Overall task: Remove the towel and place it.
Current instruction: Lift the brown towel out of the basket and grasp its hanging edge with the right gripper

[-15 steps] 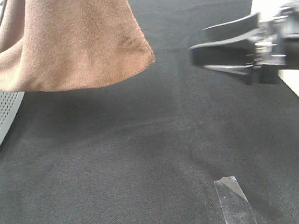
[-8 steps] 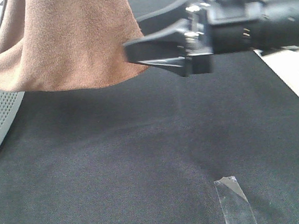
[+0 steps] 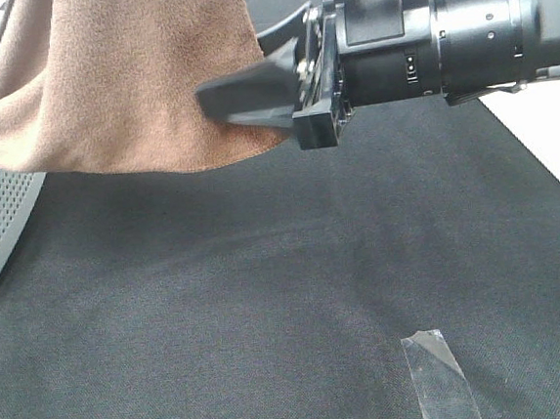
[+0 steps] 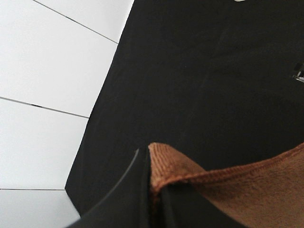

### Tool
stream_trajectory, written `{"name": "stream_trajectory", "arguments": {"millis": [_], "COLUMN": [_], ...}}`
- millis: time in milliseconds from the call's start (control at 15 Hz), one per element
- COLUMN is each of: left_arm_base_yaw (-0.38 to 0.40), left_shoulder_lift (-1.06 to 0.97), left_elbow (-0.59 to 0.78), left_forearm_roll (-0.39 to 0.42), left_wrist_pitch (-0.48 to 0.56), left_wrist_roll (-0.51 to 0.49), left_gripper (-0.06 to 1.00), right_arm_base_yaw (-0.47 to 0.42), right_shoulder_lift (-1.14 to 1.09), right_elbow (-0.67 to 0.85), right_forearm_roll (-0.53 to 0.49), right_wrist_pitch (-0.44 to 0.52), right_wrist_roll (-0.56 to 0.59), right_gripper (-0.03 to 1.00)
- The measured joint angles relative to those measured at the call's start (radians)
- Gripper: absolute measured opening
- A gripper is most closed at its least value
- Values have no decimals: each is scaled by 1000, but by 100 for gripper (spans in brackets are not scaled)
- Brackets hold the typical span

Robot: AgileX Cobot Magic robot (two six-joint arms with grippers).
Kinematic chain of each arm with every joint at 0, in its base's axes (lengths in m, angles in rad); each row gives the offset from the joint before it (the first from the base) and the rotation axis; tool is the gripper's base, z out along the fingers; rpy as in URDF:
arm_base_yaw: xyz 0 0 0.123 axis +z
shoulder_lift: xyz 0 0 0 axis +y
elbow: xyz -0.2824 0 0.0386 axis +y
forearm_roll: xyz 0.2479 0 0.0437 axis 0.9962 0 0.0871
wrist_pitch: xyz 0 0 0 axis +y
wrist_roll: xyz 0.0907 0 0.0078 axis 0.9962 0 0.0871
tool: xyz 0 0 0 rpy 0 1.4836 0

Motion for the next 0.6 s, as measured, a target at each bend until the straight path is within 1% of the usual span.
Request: {"name": "stream_trajectory", "arguments": {"millis": [67,133,200,333,400,467,533,600], "left_arm_base_yaw": [0,0,0,0,0,0,0,0], "left_shoulder_lift": [0,0,0,0,0,0,0,0], "left_elbow": [0,0,0,0,0,0,0,0], "left_forearm_roll": [-4,-13,-21,-60,-77,-82,-84,-84], "left_wrist_pitch": [0,0,0,0,0,0,0,0], "left_wrist_roll": [0,0,0,0,0,0,0,0], "left_gripper": [0,0,0,0,0,0,0,0], "right_arm_base_yaw": [0,0,0,0,0,0,0,0], "right_shoulder_lift": [0,0,0,0,0,0,0,-1], "right_elbow": [0,0,0,0,0,0,-4,-25], "right_forearm_roll": [0,1,1,1,1,1,0,-29], "right_wrist_pitch": [-22,-58,-67,-75,-75,-75,-75,-80], "right_wrist_roll": [0,14,16,29,89,112,181,266], "right_gripper": [18,4,0,0,0,0,0,0]}}
